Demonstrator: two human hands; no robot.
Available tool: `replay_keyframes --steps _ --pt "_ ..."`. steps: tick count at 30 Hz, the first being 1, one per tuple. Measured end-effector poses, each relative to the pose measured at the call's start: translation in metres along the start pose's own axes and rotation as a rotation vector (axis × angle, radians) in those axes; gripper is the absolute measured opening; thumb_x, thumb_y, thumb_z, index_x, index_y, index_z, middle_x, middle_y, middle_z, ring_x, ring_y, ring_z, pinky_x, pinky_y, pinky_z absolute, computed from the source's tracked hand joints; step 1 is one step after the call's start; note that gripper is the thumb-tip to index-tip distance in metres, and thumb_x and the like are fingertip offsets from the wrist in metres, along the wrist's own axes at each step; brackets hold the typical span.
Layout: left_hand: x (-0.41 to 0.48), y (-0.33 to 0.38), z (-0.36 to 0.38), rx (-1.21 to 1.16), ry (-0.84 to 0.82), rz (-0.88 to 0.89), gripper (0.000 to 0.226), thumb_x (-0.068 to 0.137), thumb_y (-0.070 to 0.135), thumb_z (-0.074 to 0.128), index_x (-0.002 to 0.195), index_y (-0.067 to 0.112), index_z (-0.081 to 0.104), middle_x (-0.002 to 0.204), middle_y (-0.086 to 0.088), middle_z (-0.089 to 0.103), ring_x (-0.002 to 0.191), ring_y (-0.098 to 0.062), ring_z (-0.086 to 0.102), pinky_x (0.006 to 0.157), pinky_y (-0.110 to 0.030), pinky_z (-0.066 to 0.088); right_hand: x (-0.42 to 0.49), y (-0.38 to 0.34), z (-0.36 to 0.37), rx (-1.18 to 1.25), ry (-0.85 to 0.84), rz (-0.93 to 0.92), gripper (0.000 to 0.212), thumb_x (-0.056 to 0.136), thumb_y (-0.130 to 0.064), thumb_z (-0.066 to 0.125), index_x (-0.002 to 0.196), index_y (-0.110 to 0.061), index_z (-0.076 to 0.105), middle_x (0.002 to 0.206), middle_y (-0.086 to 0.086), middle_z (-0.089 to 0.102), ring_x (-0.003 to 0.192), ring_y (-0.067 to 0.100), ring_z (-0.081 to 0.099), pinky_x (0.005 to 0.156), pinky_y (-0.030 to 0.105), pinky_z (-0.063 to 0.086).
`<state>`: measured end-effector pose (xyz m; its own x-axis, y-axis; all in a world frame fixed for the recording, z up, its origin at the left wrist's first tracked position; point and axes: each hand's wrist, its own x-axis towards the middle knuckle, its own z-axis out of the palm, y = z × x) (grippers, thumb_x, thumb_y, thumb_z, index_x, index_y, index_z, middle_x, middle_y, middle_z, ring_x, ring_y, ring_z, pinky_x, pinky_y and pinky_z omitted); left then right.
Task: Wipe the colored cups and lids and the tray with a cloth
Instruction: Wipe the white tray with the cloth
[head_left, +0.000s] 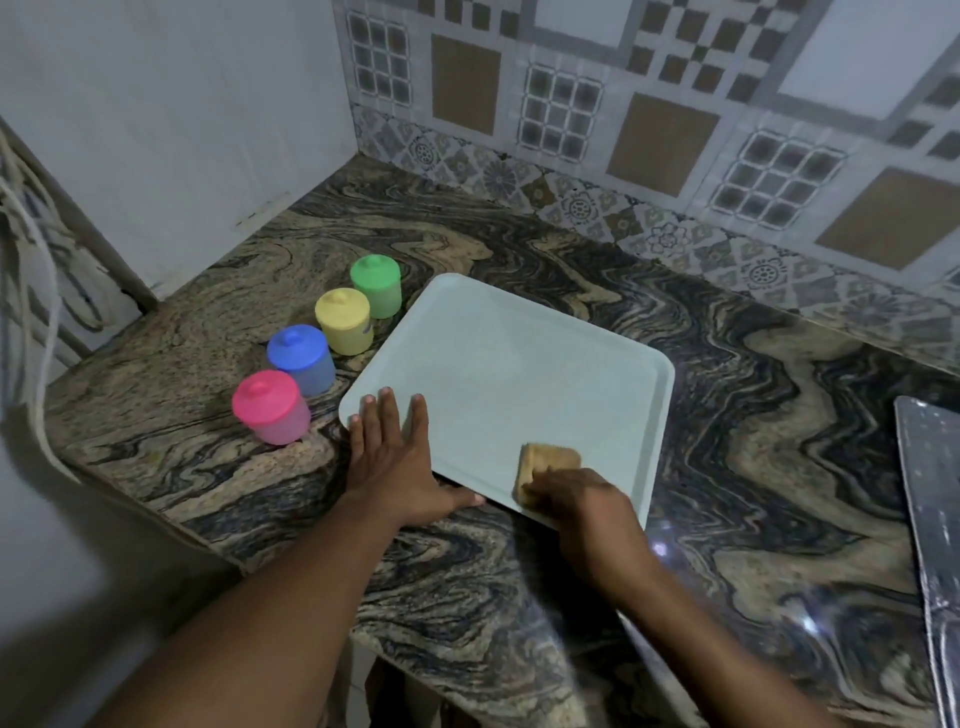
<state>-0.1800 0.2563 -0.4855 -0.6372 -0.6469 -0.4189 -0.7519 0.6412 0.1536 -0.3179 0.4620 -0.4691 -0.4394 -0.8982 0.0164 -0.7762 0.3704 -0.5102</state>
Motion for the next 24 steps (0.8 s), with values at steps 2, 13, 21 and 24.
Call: replay_keyframes --steps 2,13,21,24 --pt "0.0 0.004 -0.006 0.009 -0.045 -0.019 0.154 0.046 0.1 0.051 0.152 0.021 -0.028 0.156 -0.02 -0.039 0.143 -0.039 -0.036 0.119 -0.055 -0.017 0.011 0.015 -0.029 0.112 0.074 0.04 0.031 0.075 -0.011 0.064 0.099 -0.026 0.077 0.089 -0.024 0.074 0.091 -0.01 0.065 0.076 0.005 0.045" --pt "-0.005 0.009 -0.018 0.001 -0.071 -0.048 0.154 0.041 0.105 0.046 0.156 0.024 -0.018 0.161 -0.016 -0.029 0.149 -0.037 -0.027 0.122 -0.052 -0.009 0.011 0.012 -0.006 -0.187 0.091 0.187 0.021 0.084 -0.009 0.064 0.1 -0.022 0.072 0.104 0.004 0.071 0.1 0.027 0.063 0.077 0.031 0.046" --pt "-0.004 -0.012 -0.031 -0.131 0.098 -0.022 0.145 0.05 0.096 0.058 0.158 0.019 0.001 0.164 -0.011 0.007 0.151 -0.033 0.008 0.119 -0.051 0.021 0.064 0.058 -0.072 0.037 0.272 0.365 0.029 0.087 0.002 0.053 0.097 -0.014 0.075 0.102 0.009 0.075 0.098 0.024 0.068 0.078 0.023 0.044" --pt "-0.009 -0.018 -0.024 -0.065 0.166 -0.088 0.154 0.046 0.102 0.044 0.157 0.01 -0.008 0.165 -0.014 -0.006 0.152 -0.034 -0.004 0.121 -0.052 0.014 0.074 0.06 -0.049 -0.273 0.062 0.405 0.023 0.097 -0.01 0.051 0.11 -0.006 0.069 0.116 0.021 0.067 0.106 0.037 0.061 0.085 0.037 0.048"
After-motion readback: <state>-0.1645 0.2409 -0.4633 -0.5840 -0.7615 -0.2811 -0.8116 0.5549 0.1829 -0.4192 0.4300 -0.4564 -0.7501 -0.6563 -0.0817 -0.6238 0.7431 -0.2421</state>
